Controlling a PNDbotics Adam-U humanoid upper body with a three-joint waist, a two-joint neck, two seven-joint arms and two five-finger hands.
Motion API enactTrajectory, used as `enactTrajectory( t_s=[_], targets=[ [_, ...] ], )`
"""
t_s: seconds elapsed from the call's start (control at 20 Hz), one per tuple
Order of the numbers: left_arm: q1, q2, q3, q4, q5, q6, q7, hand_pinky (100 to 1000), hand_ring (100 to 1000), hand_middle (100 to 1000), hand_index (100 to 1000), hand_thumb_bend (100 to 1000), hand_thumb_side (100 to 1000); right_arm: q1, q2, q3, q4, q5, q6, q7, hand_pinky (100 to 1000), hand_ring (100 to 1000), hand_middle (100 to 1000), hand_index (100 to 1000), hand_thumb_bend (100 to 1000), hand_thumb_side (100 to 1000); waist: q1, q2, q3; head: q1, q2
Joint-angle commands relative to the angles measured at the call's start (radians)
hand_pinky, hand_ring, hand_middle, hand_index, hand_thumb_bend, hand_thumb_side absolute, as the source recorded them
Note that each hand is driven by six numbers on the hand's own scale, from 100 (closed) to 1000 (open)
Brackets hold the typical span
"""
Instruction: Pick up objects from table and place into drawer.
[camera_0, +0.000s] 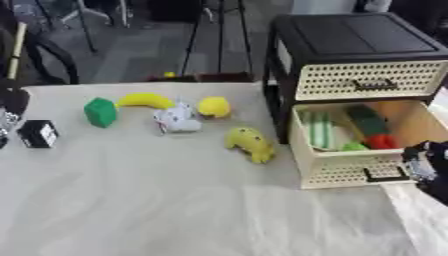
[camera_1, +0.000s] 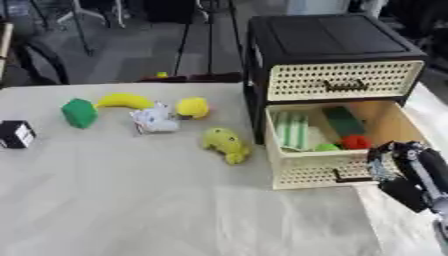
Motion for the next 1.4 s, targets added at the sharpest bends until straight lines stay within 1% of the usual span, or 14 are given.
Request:
enactTrajectory(
  t_s=[0.05, 0.15, 0.2, 0.3, 0.35, 0.5, 0.65, 0.8, 0.9, 1.0, 1.05, 1.1, 1.25, 1.4],
  targets=[
    [-0.049, 0.082, -0.029, 0.087, -0.054, 0.005, -0.066, 487, 477, 578, 771, 648, 822, -0.008, -0.021, -0.008, -0.038, -0.026, -0.001, -0.001, 100, 100, 100, 605, 100, 835, -0.001, -0.007, -0.006, 0.006, -0.003],
    [-0.089, 0.119, -0.055, 0.156, -0.110, 0.008, -0.146, 503, 509, 618, 780, 693, 807, -0.009, -0.021, -0.006, -0.042, -0.031, -0.002, 0.005, 100, 100, 100, 605, 100, 834, -0.002, -0.008, -0.012, 0.011, -0.001],
    [-0.114, 0.135, -0.067, 0.192, -0.140, 0.009, -0.192, 498, 509, 622, 782, 703, 800, -0.010, -0.020, -0.005, -0.043, -0.034, -0.003, 0.008, 100, 100, 100, 605, 100, 834, -0.002, -0.008, -0.014, 0.014, -0.001],
    [-0.167, 0.163, -0.082, 0.264, -0.201, 0.019, -0.261, 508, 531, 646, 786, 745, 742, -0.011, -0.018, -0.003, -0.044, -0.038, -0.004, 0.015, 100, 100, 100, 605, 100, 835, -0.004, -0.010, -0.018, 0.017, -0.001],
    [-0.193, 0.174, -0.087, 0.298, -0.232, 0.025, -0.280, 511, 535, 649, 786, 754, 703, -0.011, -0.017, -0.001, -0.045, -0.039, -0.005, 0.018, 100, 100, 100, 605, 100, 834, -0.005, -0.011, -0.020, 0.017, -0.002],
    [-0.272, 0.200, -0.094, 0.396, -0.330, 0.052, -0.294, 526, 554, 668, 790, 762, 656, -0.012, -0.014, 0.002, -0.045, -0.043, -0.008, 0.025, 100, 100, 100, 604, 100, 834, -0.007, -0.015, -0.026, 0.022, -0.001],
    [-0.340, 0.212, -0.085, 0.497, -0.408, 0.076, -0.281, 525, 543, 666, 788, 789, 638, -0.009, -0.011, 0.004, -0.044, -0.045, -0.009, 0.030, 100, 100, 100, 604, 100, 837, -0.009, -0.018, -0.032, 0.024, -0.001],
    [-0.397, 0.221, -0.078, 0.602, -0.460, 0.101, -0.254, 529, 555, 672, 789, 816, 626, -0.007, -0.008, 0.006, -0.044, -0.047, -0.011, 0.034, 100, 100, 100, 603, 100, 840, -0.008, -0.020, -0.036, 0.027, 0.002],
    [-0.429, 0.220, -0.076, 0.671, -0.487, 0.114, -0.232, 530, 560, 676, 790, 848, 640, -0.007, -0.006, 0.008, -0.044, -0.048, -0.012, 0.038, 100, 100, 100, 602, 100, 842, -0.007, -0.021, -0.038, 0.028, 0.003],
    [-0.461, 0.218, -0.074, 0.742, -0.513, 0.129, -0.204, 538, 577, 692, 792, 869, 635, -0.008, -0.004, 0.010, -0.044, -0.049, -0.013, 0.041, 100, 100, 100, 603, 100, 842, -0.007, -0.022, -0.041, 0.030, 0.003],
    [-0.475, 0.216, -0.073, 0.774, -0.526, 0.136, -0.188, 541, 580, 696, 793, 793, 615, -0.009, -0.004, 0.011, -0.045, -0.049, -0.014, 0.043, 100, 100, 100, 603, 100, 841, -0.007, -0.022, -0.043, 0.031, 0.003],
    [-0.490, 0.211, -0.067, 0.810, -0.535, 0.148, -0.169, 547, 585, 698, 793, 866, 632, -0.010, -0.004, 0.012, -0.045, -0.050, -0.015, 0.044, 100, 100, 100, 603, 100, 842, -0.007, -0.021, -0.046, 0.033, 0.003],
    [-0.530, 0.194, -0.056, 0.919, -0.548, 0.172, -0.117, 563, 597, 711, 798, 880, 640, -0.012, -0.003, 0.014, -0.045, -0.050, -0.016, 0.046, 100, 100, 100, 604, 100, 843, -0.008, -0.017, -0.057, 0.036, 0.000],
    [-0.554, 0.187, -0.043, 1.003, -0.545, 0.187, -0.069, 567, 599, 715, 800, 904, 651, -0.015, -0.001, 0.017, -0.046, -0.050, -0.018, 0.048, 100, 100, 100, 604, 100, 845, -0.009, -0.010, -0.071, 0.040, -0.006]
  ],
)
